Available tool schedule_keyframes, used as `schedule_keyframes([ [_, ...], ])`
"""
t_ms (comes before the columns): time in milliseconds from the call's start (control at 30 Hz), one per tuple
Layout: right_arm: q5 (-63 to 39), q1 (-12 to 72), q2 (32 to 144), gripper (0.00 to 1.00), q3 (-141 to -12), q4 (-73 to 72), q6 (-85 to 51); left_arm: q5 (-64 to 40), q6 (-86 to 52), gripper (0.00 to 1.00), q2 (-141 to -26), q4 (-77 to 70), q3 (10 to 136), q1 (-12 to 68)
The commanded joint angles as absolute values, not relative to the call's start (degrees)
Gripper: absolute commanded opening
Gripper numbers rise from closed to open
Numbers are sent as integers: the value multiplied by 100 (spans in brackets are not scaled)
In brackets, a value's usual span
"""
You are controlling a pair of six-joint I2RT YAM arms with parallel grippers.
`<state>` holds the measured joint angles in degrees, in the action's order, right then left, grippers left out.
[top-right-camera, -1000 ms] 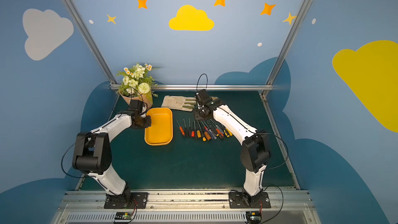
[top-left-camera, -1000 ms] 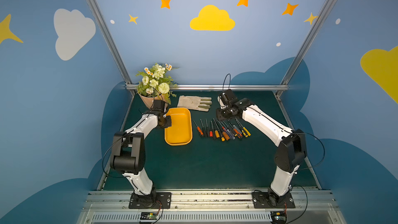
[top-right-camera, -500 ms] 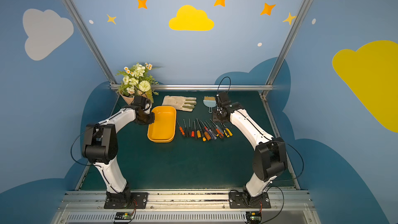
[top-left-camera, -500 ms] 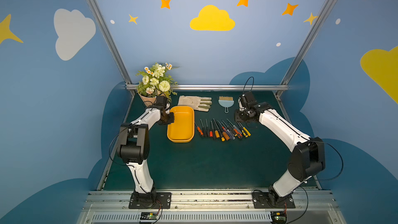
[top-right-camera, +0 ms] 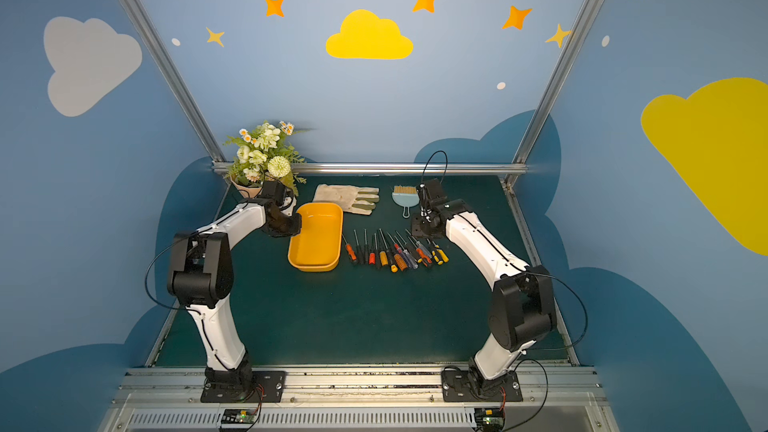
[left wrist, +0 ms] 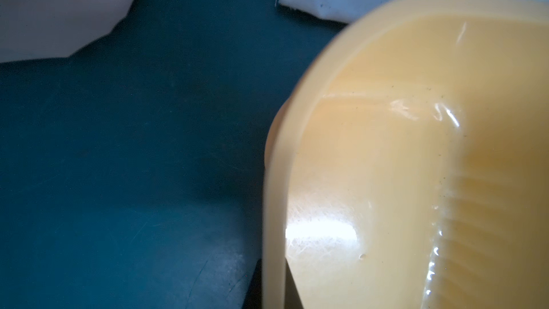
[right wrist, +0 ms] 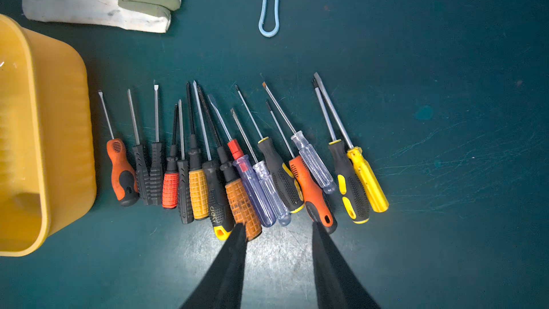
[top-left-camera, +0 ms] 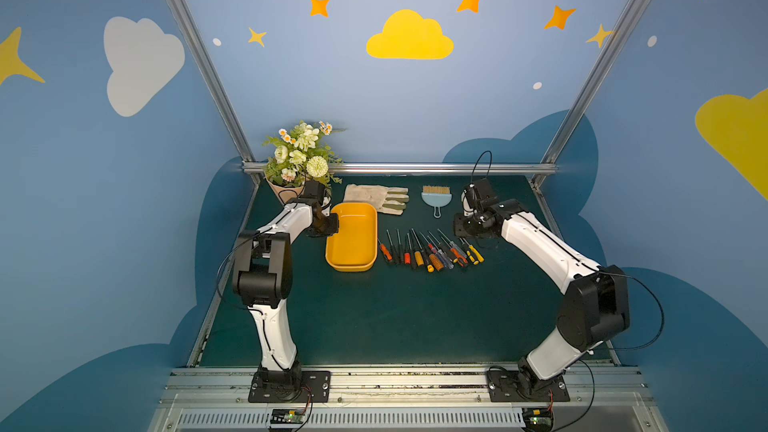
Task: Take out the screwdriver from the storage box
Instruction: Place the storage box at the center of the board.
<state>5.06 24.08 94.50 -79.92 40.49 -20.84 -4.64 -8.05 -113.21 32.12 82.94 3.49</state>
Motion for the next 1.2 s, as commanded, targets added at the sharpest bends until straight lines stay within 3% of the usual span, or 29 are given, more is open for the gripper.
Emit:
schedule_keyframes([
  [0, 483, 2364, 9185, 39, -7949, 4017, -2173, -627, -768, 24, -11224, 3311, 8365, 406],
  [333, 369, 2364, 9192, 39, -7948, 3964, -2204, -594, -590, 70, -10289, 2927, 7963, 628],
  [433, 367, 2364, 9157, 39, -7912, 3969, -2206, -605, -472, 80, -9917, 2782, 7841, 659],
  [533, 484, 2360, 9072, 39, -7846, 3969, -2189, -642, -409, 97, -9534, 2781, 7809, 703],
  [767, 888, 2321, 8952, 39, -7738, 3956, -2027, -43, -635, 100, -8146, 1816, 6869, 729],
  [967, 1277, 2040, 8843, 39, -7511, 3841, -1602, 1388, -920, 100, -7119, 462, 5392, 618],
  [1167, 812, 1338, 8733, 43, -7079, 3527, -1389, 3040, -1180, 100, -7151, -621, 4380, 527],
])
